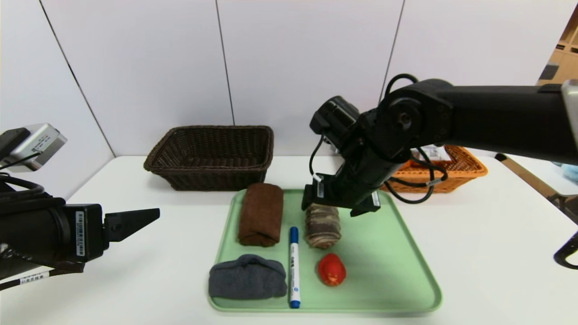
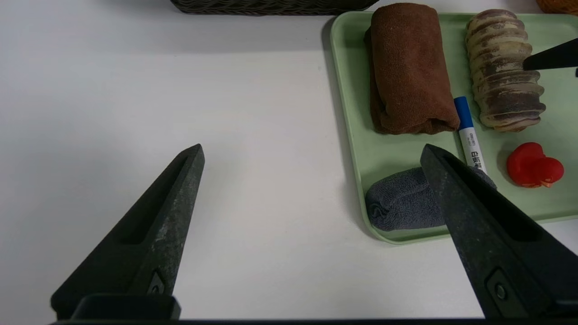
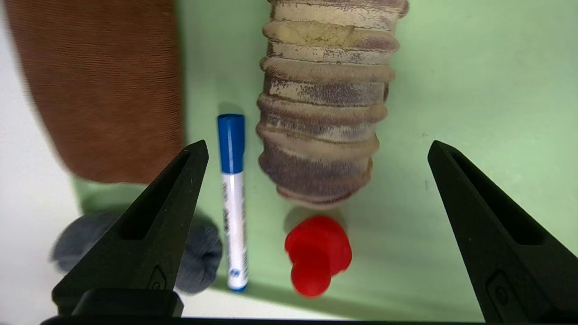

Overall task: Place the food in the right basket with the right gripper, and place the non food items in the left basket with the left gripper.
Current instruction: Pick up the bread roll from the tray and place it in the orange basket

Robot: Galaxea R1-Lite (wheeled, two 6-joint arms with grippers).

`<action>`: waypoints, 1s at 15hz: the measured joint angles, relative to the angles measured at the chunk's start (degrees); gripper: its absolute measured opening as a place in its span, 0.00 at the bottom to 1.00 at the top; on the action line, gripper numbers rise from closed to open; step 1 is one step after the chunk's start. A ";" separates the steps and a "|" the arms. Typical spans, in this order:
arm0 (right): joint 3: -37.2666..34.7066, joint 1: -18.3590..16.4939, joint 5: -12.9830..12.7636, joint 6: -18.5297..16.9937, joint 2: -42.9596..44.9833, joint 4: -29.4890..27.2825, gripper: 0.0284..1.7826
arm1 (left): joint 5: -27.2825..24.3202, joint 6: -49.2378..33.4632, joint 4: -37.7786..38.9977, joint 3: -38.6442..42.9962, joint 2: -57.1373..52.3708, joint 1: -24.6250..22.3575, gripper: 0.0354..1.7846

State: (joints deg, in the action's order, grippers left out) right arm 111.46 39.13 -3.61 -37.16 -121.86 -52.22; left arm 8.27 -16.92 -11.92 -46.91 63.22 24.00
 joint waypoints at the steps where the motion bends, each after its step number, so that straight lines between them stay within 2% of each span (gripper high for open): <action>1: 0.09 0.34 -0.66 0.78 -1.55 0.22 0.94 | 0.00 0.00 0.00 0.22 0.00 0.00 0.94; 3: 0.15 0.59 -2.67 2.43 -4.38 0.44 0.95 | -0.04 -0.07 0.10 0.66 -0.07 0.00 0.94; 6: 0.28 0.66 -3.96 3.67 -7.03 0.57 0.95 | -0.04 -0.30 0.21 0.79 -0.05 0.00 0.94; 8: 0.32 0.66 -6.31 4.63 -8.00 1.46 0.95 | -0.06 -0.27 0.21 1.05 -0.05 0.00 0.94; 11: 0.30 0.56 -6.97 4.69 -8.57 3.24 0.95 | -0.06 -0.17 0.29 2.07 -0.11 0.00 0.94; 12: 0.28 0.56 -7.11 4.69 -8.70 3.28 0.91 | -0.06 -0.22 0.32 2.26 -0.18 0.00 0.94; 15: 0.23 0.55 -6.94 4.69 -8.83 3.19 0.65 | 0.02 0.06 1.97 3.30 -0.71 0.00 0.94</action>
State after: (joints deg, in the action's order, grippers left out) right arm 111.69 39.68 -10.54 -32.46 -130.68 -49.03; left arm 8.29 -16.86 -9.95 -43.61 62.51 24.00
